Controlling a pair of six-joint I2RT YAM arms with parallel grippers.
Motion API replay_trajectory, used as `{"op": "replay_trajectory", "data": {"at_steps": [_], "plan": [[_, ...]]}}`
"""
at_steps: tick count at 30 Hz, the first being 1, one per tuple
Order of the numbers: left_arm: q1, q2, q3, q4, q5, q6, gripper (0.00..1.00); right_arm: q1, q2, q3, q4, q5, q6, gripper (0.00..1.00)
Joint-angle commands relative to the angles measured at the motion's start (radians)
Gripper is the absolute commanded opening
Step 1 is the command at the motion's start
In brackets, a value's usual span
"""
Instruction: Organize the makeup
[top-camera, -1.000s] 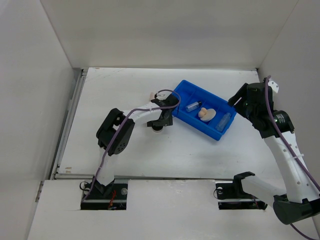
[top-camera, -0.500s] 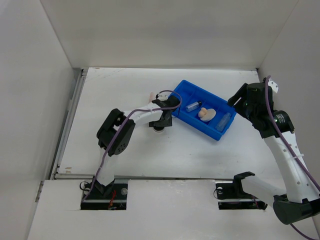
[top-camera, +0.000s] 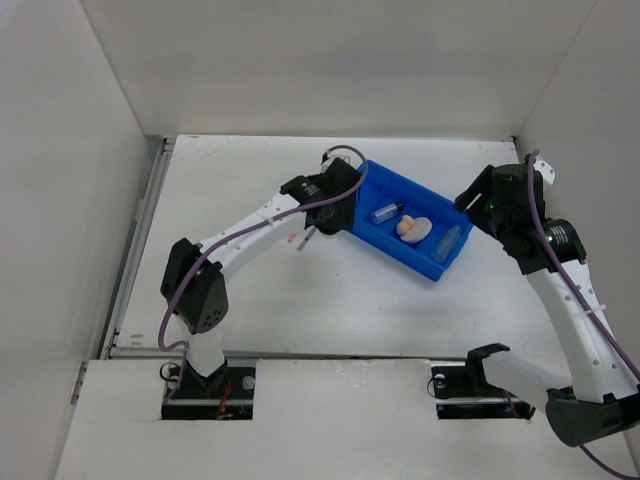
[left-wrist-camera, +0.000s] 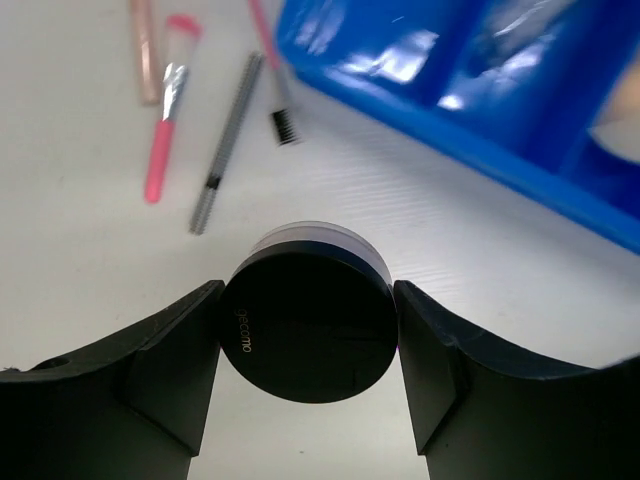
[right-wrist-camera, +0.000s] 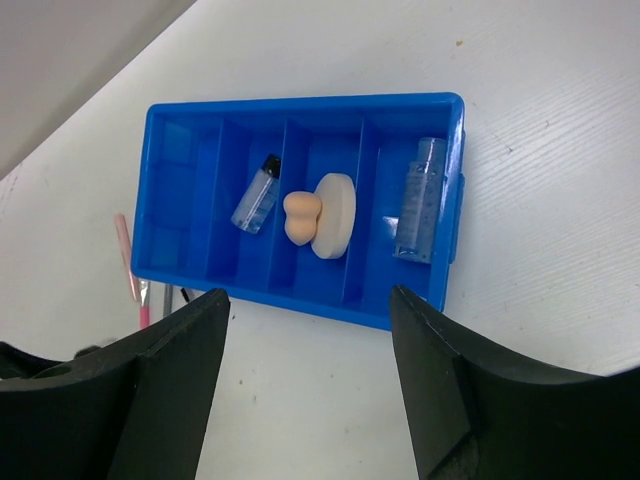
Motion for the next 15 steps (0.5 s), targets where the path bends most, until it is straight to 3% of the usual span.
{"op": "replay_trajectory", "data": {"at_steps": [1, 10, 15], "plan": [[-0.017, 0.04, 0.146, -0.023, 0.097, 0.092, 0.12, -0.003, -0.004, 0.007, 0.045, -0.008, -0.007, 0.71], [-0.037, 0.279, 0.531, -0.047, 0.233, 0.155, 0.11, -0.003, -0.014, 0.027, 0.016, 0.023, -0.007, 0.71], [-0.046, 0.346, 0.619, -0.079, 0.233, 0.164, 0.09, -0.003, -0.023, 0.036, 0.006, 0.032, -0.007, 0.71]]}}
